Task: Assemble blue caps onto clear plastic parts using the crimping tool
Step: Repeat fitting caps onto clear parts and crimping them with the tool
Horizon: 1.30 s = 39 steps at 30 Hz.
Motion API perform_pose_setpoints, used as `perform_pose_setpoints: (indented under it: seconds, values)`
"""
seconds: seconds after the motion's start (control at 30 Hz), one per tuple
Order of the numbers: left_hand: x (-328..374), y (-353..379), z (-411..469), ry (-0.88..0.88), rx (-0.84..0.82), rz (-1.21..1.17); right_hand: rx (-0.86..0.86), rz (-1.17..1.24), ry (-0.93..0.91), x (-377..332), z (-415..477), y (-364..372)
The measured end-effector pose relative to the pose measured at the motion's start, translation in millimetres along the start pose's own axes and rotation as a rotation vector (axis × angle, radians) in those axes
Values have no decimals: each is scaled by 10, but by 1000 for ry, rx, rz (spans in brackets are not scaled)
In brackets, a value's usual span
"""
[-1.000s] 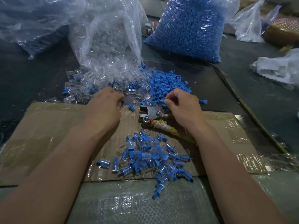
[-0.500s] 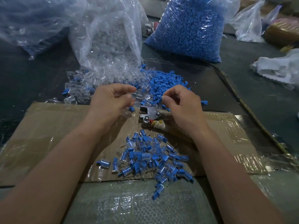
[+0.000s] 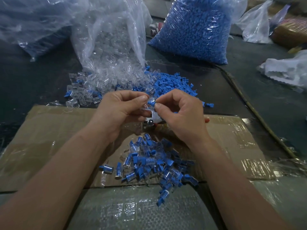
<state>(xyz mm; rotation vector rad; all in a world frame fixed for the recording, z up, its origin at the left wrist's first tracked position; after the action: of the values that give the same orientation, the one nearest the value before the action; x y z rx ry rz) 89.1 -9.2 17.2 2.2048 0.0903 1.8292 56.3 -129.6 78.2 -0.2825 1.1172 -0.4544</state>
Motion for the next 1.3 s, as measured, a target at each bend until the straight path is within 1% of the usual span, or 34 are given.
perform_pose_setpoints:
  seconds: [0.13,0.2,0.43,0.6,0.73,0.87,0.93,1.0,1.13,1.3]
  values:
    - [-24,-5,6,-22,28,-87,-4,0,-13,-18,-11,20]
    - [-29,-4,4,-26,24,-90,3,-7,-7,-5,-10,15]
    - [-48,93,-14,-45,-76,-95,15,-29,0,28,-3,-7]
    - [-41,87,-9,-38,-77,-80,-77,72,0,-15,-15,74]
    - [-42,95,-15,-52,-95,-95,-56,69,32,8,8,33]
    - [-48,110,-22,-57,-115,-96,-179,168,96,54,-17,165]
    - [-47,126,-32,-59,-123,-80,-165,184,76,38,-15,151]
    - [-29,125,-40,-42,-123,-32,-137,196,75,53,-5,124]
    - [87,58,-39,56,-78,0,-118,227,149,166,11,105]
    - [138,116,-88,139,-120,153,-157,219,156,175,0,161]
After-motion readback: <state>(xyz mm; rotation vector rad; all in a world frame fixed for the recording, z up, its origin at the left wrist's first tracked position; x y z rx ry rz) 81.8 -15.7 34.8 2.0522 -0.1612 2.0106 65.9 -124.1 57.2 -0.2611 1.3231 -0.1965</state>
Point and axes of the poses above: each hand's wrist, its own z-axis towards the middle knuckle, its own y-axis out of the palm, x = y × z, the point moved 10 cm from there along z, towards the middle knuckle, and after that the axes turned 3 degrees about x, right-handed, at the moved point
